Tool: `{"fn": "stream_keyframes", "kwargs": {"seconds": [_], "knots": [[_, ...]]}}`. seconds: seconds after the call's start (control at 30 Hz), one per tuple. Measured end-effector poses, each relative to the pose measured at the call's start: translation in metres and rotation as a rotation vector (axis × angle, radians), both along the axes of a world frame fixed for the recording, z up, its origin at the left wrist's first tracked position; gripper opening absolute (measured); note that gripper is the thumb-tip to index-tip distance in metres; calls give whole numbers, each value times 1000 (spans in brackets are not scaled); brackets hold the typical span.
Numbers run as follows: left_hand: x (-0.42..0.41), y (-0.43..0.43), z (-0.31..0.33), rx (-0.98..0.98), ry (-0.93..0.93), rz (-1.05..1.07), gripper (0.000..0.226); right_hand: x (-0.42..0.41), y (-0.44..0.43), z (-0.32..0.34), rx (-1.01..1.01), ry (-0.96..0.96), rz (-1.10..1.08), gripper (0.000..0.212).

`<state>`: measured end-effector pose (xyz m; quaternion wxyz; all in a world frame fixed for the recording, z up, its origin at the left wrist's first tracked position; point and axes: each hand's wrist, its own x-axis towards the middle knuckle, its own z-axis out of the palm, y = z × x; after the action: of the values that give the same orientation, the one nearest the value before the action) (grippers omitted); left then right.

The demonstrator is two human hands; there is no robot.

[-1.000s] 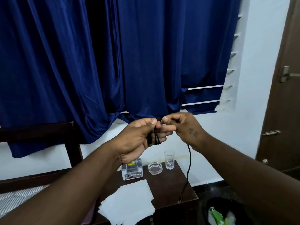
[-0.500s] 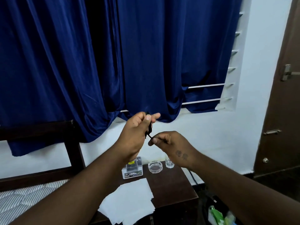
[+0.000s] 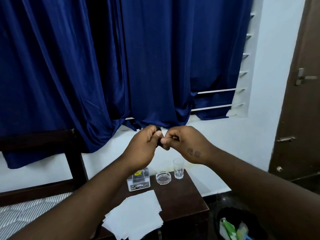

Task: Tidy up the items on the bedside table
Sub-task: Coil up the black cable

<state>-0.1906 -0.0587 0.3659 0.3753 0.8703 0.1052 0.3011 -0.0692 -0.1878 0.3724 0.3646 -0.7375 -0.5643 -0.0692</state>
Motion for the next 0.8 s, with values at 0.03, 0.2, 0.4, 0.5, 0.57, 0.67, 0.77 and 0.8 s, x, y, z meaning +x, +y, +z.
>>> {"fn": "stream_keyframes", "kwargs": {"seconds": [0.03,0.2,0.4,0.5,0.57,0.67,0.77,0.8], "knots": [[-1,-2,1,-5,5,-19,32,1,0,2,7,-13,1,32],[-3,-2,2,-51,20,-71,31,5,-2,15,21,-14,9,28],[-7,-2,4,-159,15,-161,34,19,-1,21,137,100,40,29],[-7,-7,6,-277,23,-234,32,18,-2,21,188,319,151,29],[-8,-10,7,-390,19,-281,31,18,-3,20,224,409,182,27],[-10,-12,8,-584,-39,-366,29,17,-3,18,281,540,197,23],[-10,-15,9,-703,-113,-406,27,18,2,11,311,672,234,28],[-10,-17,9,-720,-132,-413,27,18,5,7,322,708,232,29]]}}
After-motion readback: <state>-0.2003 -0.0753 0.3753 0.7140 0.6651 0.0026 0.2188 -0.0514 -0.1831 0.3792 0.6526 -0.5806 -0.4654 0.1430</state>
